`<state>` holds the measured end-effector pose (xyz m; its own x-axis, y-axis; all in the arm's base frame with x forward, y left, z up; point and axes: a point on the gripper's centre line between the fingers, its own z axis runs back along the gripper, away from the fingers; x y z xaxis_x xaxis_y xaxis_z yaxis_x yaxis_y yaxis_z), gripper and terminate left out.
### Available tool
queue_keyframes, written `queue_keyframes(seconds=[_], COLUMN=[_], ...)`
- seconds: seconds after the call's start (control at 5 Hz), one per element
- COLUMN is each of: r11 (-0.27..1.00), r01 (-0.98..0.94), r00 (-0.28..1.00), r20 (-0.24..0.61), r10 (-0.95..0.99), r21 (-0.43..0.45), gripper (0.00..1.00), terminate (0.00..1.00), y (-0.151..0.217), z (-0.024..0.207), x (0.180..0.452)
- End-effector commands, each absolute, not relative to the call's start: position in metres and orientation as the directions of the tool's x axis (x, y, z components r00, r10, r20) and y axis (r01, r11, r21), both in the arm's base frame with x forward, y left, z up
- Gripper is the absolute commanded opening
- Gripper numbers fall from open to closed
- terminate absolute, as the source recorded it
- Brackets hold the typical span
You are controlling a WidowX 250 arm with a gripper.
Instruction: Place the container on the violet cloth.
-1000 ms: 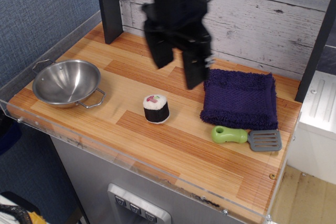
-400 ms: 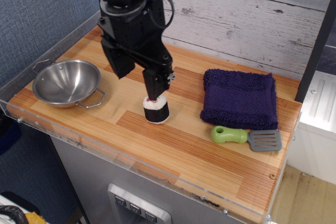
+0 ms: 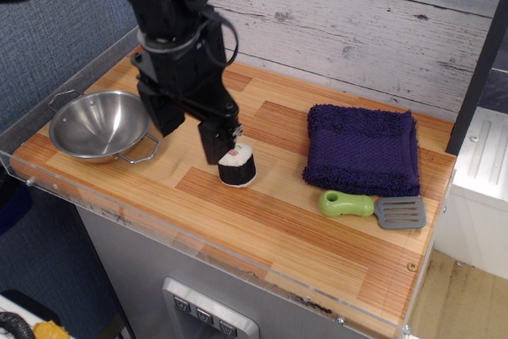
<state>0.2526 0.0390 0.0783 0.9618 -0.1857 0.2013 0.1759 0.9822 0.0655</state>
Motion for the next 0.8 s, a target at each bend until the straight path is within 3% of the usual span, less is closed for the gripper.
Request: queue_keyframes(seconds=[0.0, 0.6], r11=[0.99, 0.989], r01=[0.139, 0.141], r00=[0.962, 0.964], r20=[0.233, 0.222], r10=[-0.142, -0.145], r21=[0.028, 0.033], gripper=[1.0, 1.0], terminate=[0.0, 0.0], y=[0.042, 0.034], z=[0.061, 0.044], x=[0.257, 0.273])
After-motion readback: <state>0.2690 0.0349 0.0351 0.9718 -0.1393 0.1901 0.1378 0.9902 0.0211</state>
